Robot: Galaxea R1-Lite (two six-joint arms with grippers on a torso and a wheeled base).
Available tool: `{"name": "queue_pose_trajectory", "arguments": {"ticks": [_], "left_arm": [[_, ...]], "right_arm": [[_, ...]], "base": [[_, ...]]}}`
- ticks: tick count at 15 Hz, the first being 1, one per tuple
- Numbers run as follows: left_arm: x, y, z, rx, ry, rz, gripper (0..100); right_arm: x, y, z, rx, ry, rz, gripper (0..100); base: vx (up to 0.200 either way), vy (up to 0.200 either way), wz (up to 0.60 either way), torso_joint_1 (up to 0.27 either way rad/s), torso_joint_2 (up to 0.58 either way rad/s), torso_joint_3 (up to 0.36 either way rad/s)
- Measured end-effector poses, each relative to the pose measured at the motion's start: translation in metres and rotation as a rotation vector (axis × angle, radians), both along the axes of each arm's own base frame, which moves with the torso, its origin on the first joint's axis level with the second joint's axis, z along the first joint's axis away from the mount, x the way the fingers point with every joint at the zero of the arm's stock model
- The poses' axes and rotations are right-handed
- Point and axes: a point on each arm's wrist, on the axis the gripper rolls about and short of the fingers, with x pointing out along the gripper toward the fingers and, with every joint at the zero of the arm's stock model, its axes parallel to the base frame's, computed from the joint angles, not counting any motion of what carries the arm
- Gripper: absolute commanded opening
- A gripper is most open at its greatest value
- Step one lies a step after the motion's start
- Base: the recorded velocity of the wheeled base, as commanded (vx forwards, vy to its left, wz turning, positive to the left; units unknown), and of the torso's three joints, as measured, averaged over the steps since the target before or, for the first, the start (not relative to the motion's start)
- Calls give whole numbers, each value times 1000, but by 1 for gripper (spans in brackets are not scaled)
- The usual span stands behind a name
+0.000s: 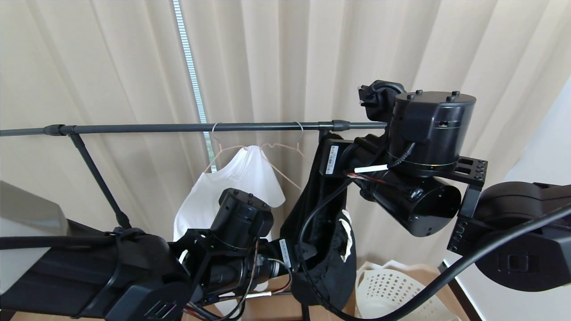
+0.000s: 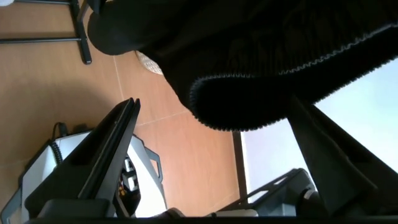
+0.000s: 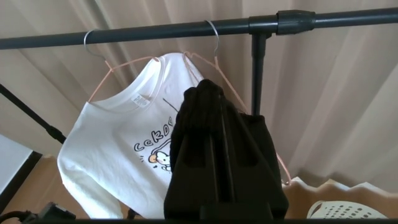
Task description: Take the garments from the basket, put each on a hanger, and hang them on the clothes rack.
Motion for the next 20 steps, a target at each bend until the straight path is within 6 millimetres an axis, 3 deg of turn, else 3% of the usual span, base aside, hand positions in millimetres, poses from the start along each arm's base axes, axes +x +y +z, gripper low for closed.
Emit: {"name": "queue_pose_trajectory", "arguments": {"ticks": [7, 8, 14, 17, 20], "left_arm": [[4, -8, -20, 100, -19, 36, 100], [3, -8, -22, 111, -19, 27, 0], [-11, -10, -27, 231, -97, -40, 0], [-14, 3, -4, 242, -171, -60, 0], [-15, 35, 25, 333, -186, -63, 0]], "right_arm": [[3, -12, 11, 30, -36, -30, 0], [2, -14, 14, 36, -42, -35, 0], [4, -25, 21, 26, -54, -59, 0], [-1, -31, 25, -26, -54, -75, 0], [-21, -49, 22, -202, 96, -71, 0]], "base": [[0, 0, 0, 0, 0, 0], [0, 0, 0, 0, 0, 0], [0, 0, 0, 0, 0, 0], [0, 0, 0, 0, 0, 0], [0, 0, 0, 0, 0, 0]]}}
